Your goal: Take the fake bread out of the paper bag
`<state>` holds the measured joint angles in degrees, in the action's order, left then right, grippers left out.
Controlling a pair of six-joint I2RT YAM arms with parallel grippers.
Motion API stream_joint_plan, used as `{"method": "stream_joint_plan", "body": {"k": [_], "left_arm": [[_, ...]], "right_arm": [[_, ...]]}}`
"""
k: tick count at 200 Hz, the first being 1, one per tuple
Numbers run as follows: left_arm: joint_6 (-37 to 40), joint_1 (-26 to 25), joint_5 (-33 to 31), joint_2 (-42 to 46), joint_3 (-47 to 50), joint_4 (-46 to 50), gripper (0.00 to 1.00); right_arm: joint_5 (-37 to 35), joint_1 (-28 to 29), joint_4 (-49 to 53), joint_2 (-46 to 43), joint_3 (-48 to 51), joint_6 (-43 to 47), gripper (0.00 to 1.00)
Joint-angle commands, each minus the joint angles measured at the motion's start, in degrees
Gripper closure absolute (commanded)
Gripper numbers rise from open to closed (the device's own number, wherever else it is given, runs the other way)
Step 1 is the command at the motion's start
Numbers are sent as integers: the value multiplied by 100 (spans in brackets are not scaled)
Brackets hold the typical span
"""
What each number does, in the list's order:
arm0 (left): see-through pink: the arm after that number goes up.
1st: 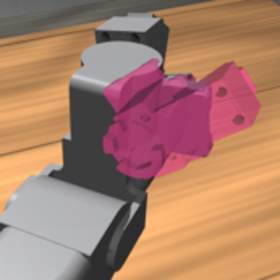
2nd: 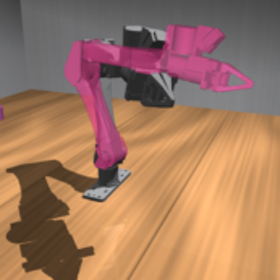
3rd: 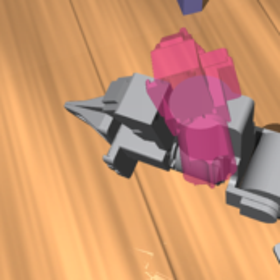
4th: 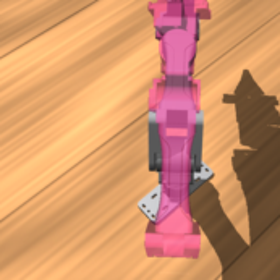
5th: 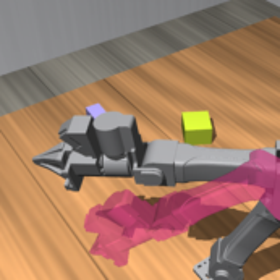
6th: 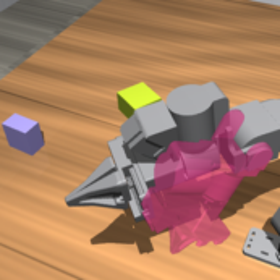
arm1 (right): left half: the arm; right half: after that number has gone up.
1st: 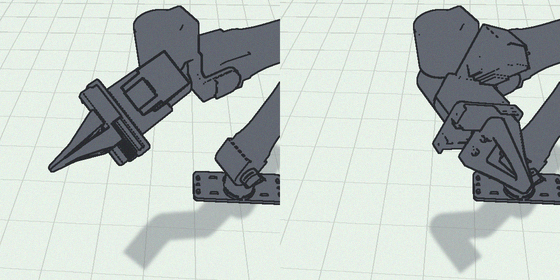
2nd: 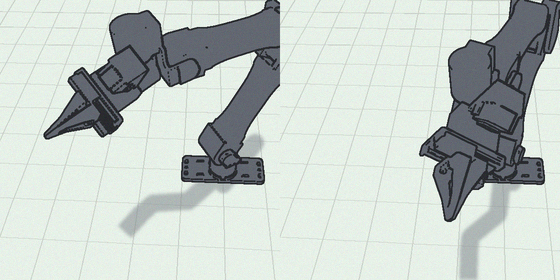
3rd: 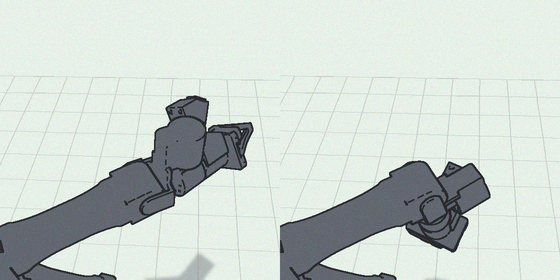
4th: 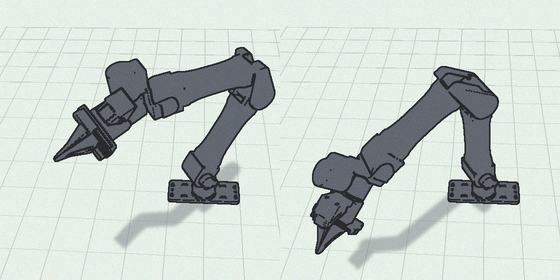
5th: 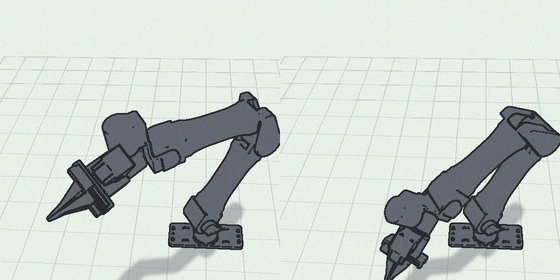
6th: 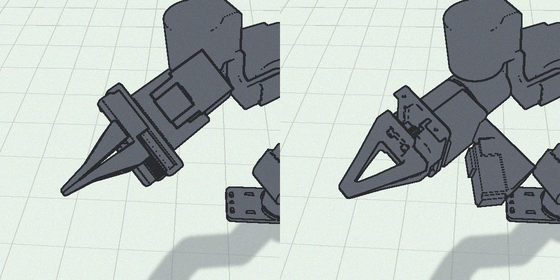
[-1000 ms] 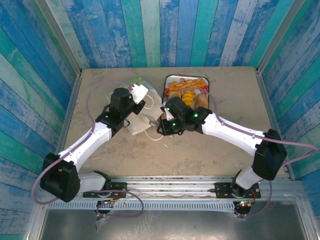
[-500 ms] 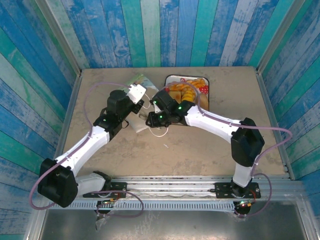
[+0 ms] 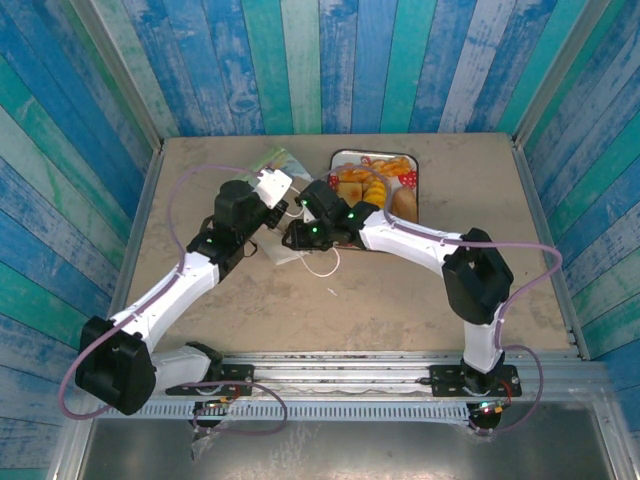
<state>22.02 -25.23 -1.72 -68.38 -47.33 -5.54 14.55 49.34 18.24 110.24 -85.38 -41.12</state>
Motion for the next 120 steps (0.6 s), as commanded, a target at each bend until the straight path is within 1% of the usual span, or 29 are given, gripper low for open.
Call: {"method": "stream_joint_plan", "body": {"k": [1, 46, 83, 95, 113, 120], "left_arm": [[-75, -8, 209, 35, -39, -160, 100], [-84, -8, 340, -2, -89, -132, 100], [-98, -8, 453, -18, -107, -112, 100], [-93, -8, 452, -3, -102, -102, 100], [-75, -8, 418, 10, -90, -96, 100], [-69, -8, 386, 18, -83, -96, 100]], "right_arm": [[162, -49, -547, 202, -42, -165, 58], [164, -94, -287, 631, -460, -286, 57], [221, -105, -242, 889, -617, -335, 58], [197, -100, -204, 936, -667, -330, 61], [120, -109, -151, 923, -690, -320, 73], [102, -109, -133, 904, -689, -304, 76]]}}
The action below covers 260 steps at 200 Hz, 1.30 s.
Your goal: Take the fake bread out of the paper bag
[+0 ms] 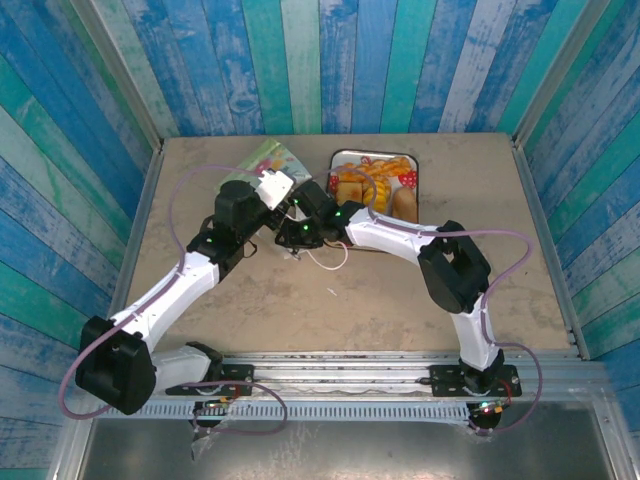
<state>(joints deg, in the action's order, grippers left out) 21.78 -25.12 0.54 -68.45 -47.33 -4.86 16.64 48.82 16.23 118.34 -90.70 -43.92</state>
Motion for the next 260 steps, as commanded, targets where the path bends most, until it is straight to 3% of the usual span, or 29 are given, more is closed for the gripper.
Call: {"method": "stream_joint_plan", "body": {"k": [1, 83, 260], "left_arm": [[-44, -19, 155, 24, -79, -164, 100], [173, -19, -303, 164, 188, -99, 100], [-105, -19, -889, -318, -226, 2, 99]], "right_arm": [[-113, -57, 66, 89, -159, -22, 76], [-399, -180, 395, -506, -18, 249, 99], [-715, -141, 1192, -1806, 656, 803, 99]]}}
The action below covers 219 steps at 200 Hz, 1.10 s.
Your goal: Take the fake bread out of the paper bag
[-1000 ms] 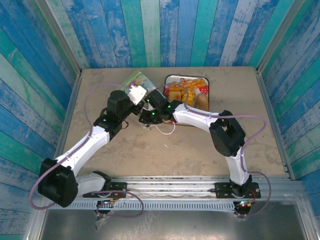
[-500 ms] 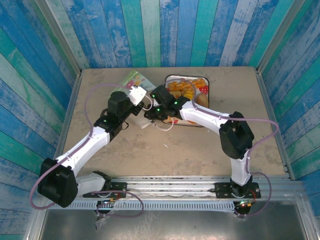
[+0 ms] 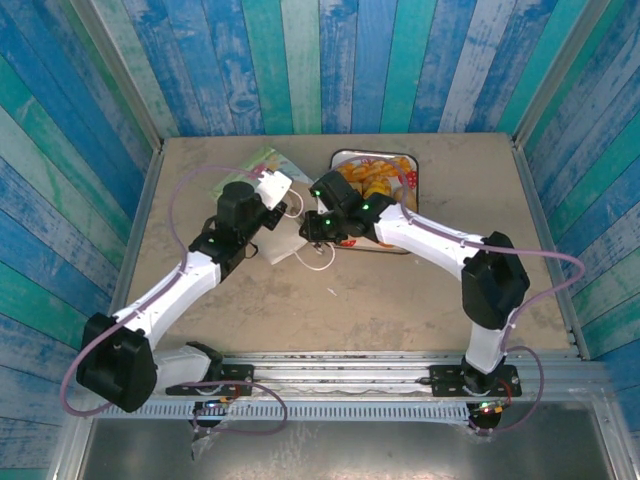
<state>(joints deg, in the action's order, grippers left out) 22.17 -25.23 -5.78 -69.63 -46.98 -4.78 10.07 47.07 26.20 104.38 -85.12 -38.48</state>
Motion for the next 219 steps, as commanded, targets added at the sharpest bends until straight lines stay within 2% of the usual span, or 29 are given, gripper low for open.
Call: {"method": "stream_joint_plan", "body": {"k": [1, 34, 179, 219], "left_arm": [[-153, -8, -270, -200, -268, -6, 99], [-303, -10, -655, -619, -516, 78, 99], [-920, 39, -1953, -1372, -1202, 281, 100], [-1297, 246, -1982, -1296, -1233, 288, 100]], "right_arm": [[-57, 36, 207, -418, 104, 260, 99], [-57, 91, 509, -712, 200, 409, 100], [-247, 57, 1834, -2155, 506, 1156, 99], [-368, -379, 2101, -2922, 661, 1174, 99]]}}
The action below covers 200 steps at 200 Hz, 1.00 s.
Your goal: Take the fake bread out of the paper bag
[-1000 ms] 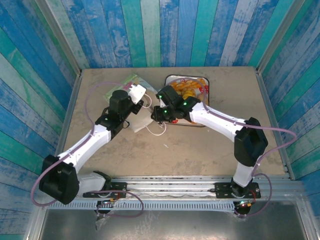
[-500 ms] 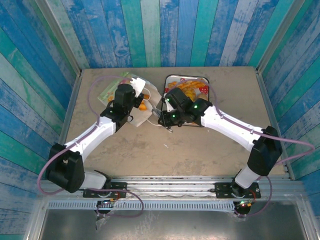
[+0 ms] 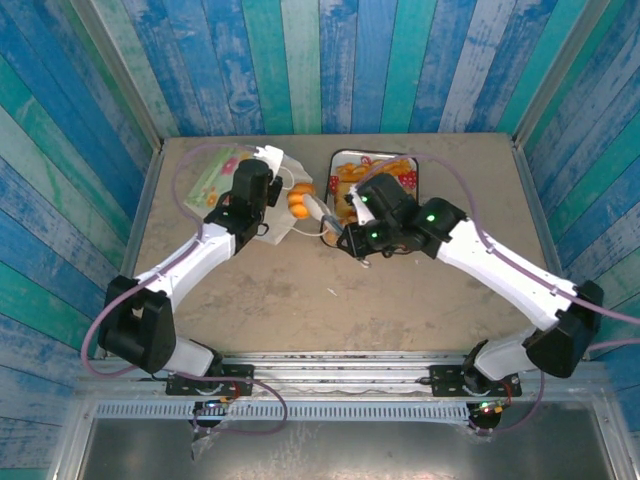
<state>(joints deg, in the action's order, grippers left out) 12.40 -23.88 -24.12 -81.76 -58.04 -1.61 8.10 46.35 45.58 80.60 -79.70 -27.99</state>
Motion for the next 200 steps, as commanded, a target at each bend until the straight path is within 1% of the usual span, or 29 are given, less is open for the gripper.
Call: {"method": "stream_joint_plan", "body": {"k": [1, 19, 38, 40, 45, 68, 80, 102, 111, 121, 131, 154, 174, 200], "left_arm": [[-319, 111, -142, -80, -123, -31, 100], [-355, 114, -54, 27, -77, -44, 100], [-378, 118, 20, 139, -31, -57, 100], [-381, 113, 28, 155, -25, -59, 100], [-380, 119, 68, 174, -4, -59, 100], [-426, 120, 190, 323, 106, -141, 100], [-440, 120, 236, 388, 150, -173, 100], [-432, 120, 297, 443, 183, -175, 100], [-421, 121, 351, 445, 179, -162, 100], [-423, 120, 398, 446, 162, -134, 100], [-421, 120, 399, 450, 144, -110, 100], [-429, 116, 451, 491, 187, -145, 100], [-449, 120, 462, 485, 197, -173, 100], [-453, 116, 451, 453, 179, -148, 100]], "right_arm": [[-174, -322, 166, -571, 129, 126, 99], [-341, -665, 166, -952, 284, 107, 100], [-267, -1159, 263, -1211, 357, 238, 99], [-266, -1333, 270, -1223, 367, 247, 99], [-245, -1543, 298, -1264, 397, 286, 100], [-65, -2319, 299, -1263, 533, 568, 100], [71, -2614, 290, -1126, 512, 979, 99], [-260, -2843, 270, -838, 438, 1599, 99], [-486, -2941, 251, -685, 394, 1762, 99], [-520, -3116, 232, -490, 338, 1860, 99], [-406, -3337, 245, -267, 261, 1859, 99], [182, -3729, 264, 197, 127, 1937, 99], [295, -3763, 247, 551, 24, 2143, 99], [263, -3772, 109, 845, -91, 2454, 99]]}}
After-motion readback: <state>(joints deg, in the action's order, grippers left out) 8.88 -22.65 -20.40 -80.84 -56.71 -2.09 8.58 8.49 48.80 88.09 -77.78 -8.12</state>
